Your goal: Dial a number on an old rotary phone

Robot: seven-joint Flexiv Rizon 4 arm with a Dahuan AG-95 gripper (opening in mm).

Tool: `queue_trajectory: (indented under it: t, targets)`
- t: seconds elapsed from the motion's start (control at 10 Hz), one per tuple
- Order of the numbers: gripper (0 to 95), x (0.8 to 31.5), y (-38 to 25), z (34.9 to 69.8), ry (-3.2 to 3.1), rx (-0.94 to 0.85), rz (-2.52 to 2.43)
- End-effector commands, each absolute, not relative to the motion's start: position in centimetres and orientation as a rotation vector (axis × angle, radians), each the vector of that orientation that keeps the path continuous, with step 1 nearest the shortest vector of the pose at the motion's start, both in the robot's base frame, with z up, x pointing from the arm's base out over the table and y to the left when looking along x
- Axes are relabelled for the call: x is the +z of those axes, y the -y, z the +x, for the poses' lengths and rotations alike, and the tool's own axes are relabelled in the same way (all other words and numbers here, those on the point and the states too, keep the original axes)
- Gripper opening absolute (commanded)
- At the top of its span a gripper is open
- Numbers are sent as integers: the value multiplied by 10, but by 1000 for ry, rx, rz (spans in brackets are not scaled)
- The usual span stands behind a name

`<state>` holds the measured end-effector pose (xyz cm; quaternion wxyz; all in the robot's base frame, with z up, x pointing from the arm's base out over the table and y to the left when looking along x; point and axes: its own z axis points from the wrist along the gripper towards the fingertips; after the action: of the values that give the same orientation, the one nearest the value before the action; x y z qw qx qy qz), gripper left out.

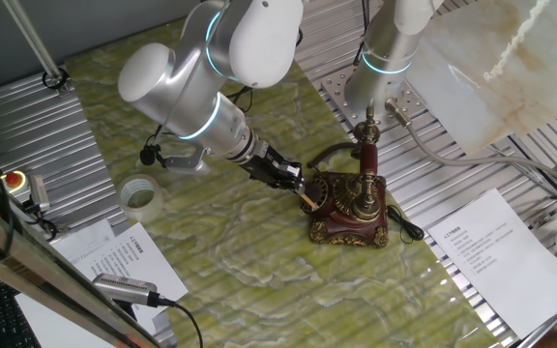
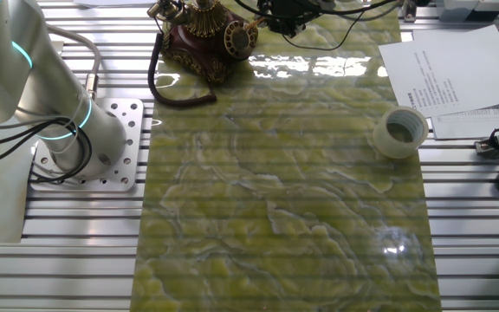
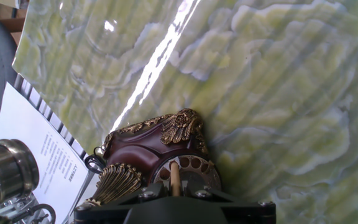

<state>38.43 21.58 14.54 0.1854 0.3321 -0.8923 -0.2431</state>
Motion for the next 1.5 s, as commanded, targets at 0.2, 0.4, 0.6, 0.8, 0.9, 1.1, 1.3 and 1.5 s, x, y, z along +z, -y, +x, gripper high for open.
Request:
queue_trajectory:
  t: [0.2,0.4,0.6,0.8,0.9,1.1,1.3,1.5]
  targets:
    - [0,145,-215,384,2515,-675,934]
    - [0,145,-215,384,2519,-667,931]
    - [0,145,-215,384,2519,-663,926]
    - [0,145,-215,384,2521,-665,920]
    - [0,145,-215,384,2521,-666,921]
    - [0,145,-215,384,2522,-667,925]
    - [0,145,-216,384,2523,-664,920]
    - [0,145,-216,384,2526,-671,933]
